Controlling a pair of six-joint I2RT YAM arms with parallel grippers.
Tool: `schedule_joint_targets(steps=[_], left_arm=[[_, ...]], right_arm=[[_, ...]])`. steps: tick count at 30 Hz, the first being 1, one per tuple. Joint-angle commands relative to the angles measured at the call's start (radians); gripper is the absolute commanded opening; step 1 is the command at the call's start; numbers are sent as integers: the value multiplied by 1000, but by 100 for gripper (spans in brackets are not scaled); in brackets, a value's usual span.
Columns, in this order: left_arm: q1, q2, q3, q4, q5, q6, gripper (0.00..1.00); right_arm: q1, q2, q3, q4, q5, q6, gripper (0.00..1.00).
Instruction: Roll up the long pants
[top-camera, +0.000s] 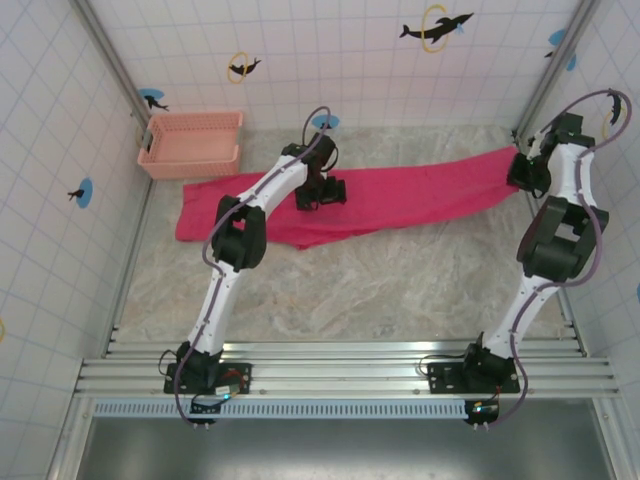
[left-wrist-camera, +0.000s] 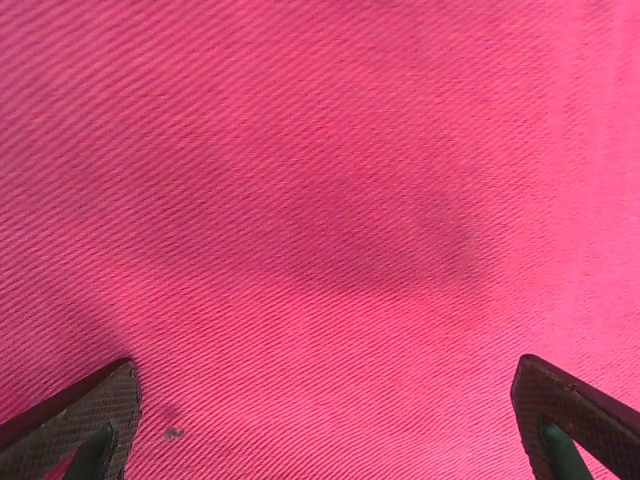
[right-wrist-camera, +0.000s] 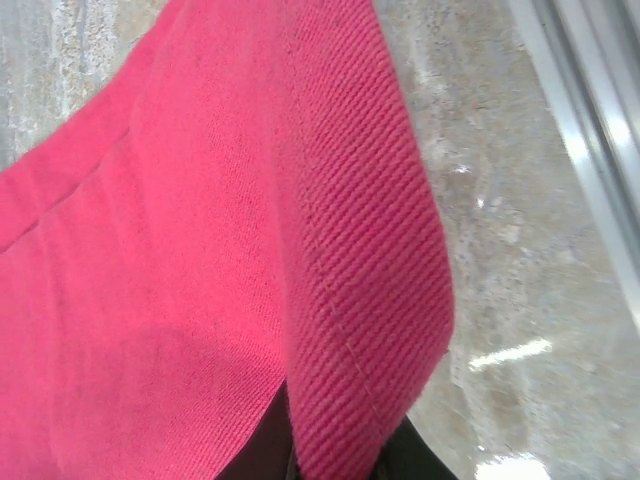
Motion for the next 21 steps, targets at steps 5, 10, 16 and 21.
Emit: schedule_joint_targets(steps=[5,10,16,21], left_arm=[[-54,-58,-86,-6,70,-71,97],[-88,-52,-109,5,131,-137,97],[-168,-74,-155,73,192,-232,98],[-193,-18,-92,148,273,-298,97]], right_arm=[[-65,-96,14,-3,-46,-53,0],[-48,-107,83,-16,-149,-46,0],[-33,-147,79,-1,-244,-36,0],[45,-215,31,51,-311,-5,0]])
